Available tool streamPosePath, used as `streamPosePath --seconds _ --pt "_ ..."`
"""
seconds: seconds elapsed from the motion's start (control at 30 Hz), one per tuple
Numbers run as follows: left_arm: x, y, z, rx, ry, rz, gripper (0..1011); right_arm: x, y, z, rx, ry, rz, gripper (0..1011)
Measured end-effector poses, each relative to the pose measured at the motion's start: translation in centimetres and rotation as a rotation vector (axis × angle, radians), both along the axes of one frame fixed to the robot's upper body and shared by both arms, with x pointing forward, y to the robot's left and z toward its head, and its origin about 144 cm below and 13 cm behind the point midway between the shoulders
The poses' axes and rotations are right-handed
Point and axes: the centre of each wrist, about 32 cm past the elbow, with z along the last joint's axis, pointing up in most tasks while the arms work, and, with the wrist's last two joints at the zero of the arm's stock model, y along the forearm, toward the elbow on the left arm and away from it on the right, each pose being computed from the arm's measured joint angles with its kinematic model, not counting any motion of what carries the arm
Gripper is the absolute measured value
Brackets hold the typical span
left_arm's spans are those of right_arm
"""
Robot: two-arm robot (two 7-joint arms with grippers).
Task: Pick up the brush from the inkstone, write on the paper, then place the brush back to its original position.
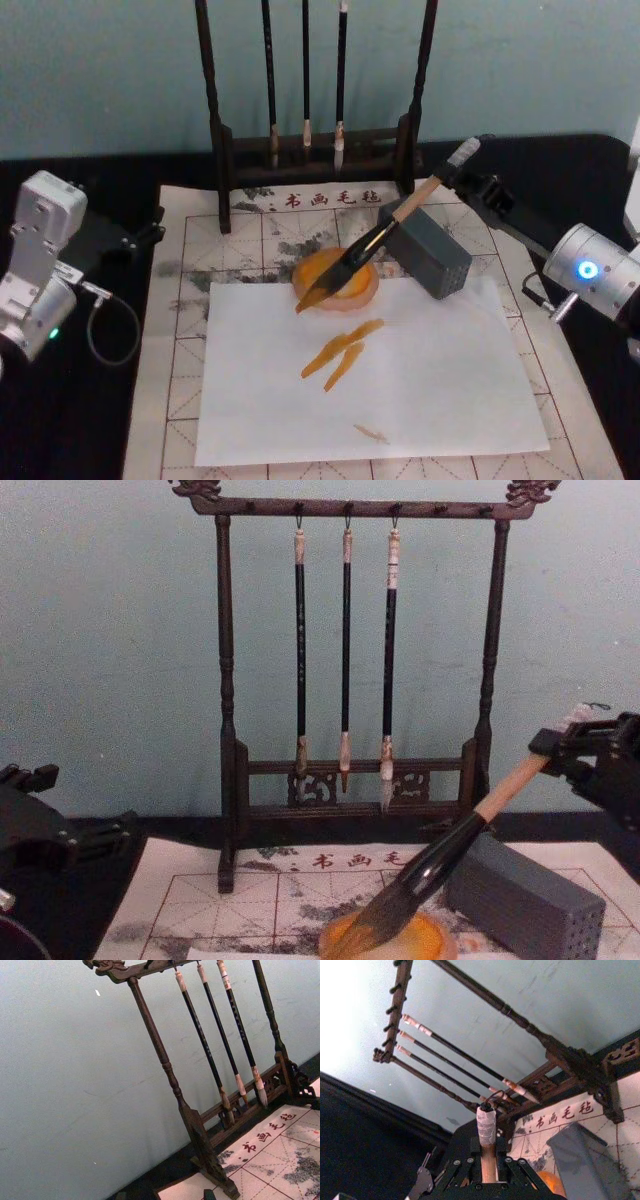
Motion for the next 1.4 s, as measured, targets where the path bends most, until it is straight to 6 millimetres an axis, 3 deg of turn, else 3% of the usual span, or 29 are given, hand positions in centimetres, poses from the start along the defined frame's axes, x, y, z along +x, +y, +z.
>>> streamPosePath --seconds 1.4 --pt "0.0 0.0 0.0 0.0 0.0 0.0 1001 0.4 2.2 -1.0 -0.077 -0.006 0.121 202"
